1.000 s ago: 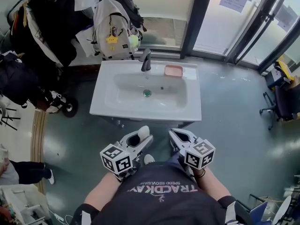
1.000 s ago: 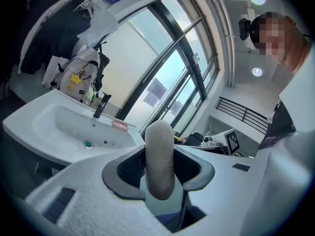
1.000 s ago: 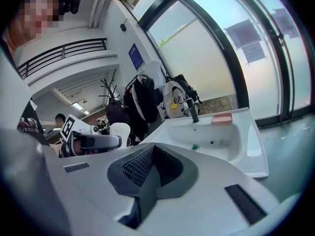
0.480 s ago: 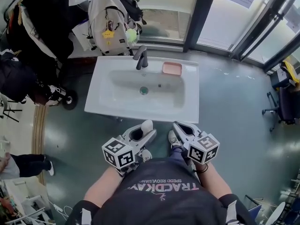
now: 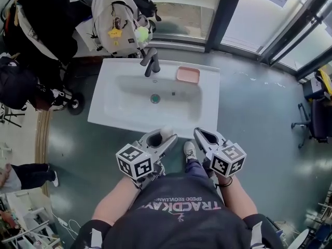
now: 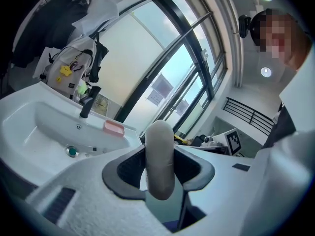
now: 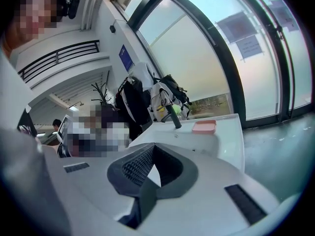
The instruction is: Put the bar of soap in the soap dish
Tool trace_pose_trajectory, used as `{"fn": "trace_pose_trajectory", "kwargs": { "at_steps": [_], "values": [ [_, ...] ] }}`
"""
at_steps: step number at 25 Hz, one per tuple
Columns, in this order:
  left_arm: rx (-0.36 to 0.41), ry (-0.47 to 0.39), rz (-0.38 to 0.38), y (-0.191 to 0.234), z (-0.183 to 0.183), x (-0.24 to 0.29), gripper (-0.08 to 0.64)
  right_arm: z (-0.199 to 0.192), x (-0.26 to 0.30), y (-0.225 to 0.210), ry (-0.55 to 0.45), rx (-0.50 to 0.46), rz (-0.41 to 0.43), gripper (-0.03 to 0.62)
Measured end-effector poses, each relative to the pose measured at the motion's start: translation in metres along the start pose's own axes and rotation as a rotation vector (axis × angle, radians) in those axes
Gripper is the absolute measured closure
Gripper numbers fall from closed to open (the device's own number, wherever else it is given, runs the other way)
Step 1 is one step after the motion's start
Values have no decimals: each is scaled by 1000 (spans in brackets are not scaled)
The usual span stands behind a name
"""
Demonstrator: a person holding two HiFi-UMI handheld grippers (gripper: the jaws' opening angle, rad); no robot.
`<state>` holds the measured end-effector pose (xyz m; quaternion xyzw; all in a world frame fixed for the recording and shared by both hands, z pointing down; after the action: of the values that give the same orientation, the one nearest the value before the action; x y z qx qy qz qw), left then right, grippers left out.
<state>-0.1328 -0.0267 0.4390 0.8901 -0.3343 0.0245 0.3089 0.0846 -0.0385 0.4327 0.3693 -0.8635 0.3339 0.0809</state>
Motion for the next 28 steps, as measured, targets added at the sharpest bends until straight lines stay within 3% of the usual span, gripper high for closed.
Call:
{"fn": "trace_pose_trajectory", "kwargs": {
  "at_steps": [10, 28],
  "values": [
    [-34, 5, 53, 25, 14, 63, 391, 24, 18, -56, 18, 11, 13, 583],
    [-196, -4, 193, 85, 23, 190, 391, 65, 54, -168, 105, 30, 53, 583]
  ]
}}
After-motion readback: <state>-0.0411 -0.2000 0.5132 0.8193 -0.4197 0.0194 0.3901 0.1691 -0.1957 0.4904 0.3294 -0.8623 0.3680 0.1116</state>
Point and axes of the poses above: the fingertips, and each gripper's own axes: x forward along the fingers, y to its left, z out of its top, the point moved 9 cm from there along -x, backward along the fingers, and after that the axes turned 5 degrees about x, right-handed, at the moved point
